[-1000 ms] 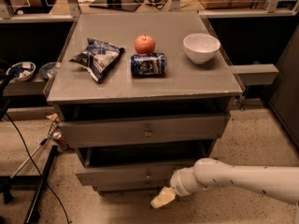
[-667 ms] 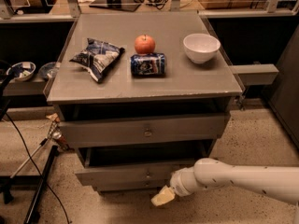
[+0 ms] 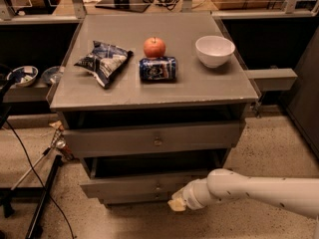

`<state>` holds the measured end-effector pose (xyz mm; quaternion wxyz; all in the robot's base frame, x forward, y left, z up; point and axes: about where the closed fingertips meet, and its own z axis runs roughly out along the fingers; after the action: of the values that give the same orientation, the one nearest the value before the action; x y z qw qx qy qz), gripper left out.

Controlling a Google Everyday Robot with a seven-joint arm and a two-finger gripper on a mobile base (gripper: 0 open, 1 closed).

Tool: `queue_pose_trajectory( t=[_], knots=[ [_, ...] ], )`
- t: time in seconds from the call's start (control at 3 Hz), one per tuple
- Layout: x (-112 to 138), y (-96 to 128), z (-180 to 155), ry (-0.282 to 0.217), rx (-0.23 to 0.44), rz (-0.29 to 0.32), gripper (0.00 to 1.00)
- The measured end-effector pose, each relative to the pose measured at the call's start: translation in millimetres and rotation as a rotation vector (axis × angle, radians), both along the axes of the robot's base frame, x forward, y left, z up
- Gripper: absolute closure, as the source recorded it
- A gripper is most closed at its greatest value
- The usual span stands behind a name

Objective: Close middle drawer

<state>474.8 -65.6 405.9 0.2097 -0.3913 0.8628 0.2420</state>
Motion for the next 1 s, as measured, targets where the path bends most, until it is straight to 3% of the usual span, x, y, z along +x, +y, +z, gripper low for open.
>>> queue_pose_trajectory(
  t=[0.33,0.67,1.0],
  knots=[
    [5.1,-1.8,-0.6,0.000,-0.004,-0.026,0.85],
    [17.6,-4.2,1.0,-0.014,-0.009,-0.066,1.00],
    [32.9,-5.5,2.3,-0.031,-0.016,-0.101,1.00]
  ],
)
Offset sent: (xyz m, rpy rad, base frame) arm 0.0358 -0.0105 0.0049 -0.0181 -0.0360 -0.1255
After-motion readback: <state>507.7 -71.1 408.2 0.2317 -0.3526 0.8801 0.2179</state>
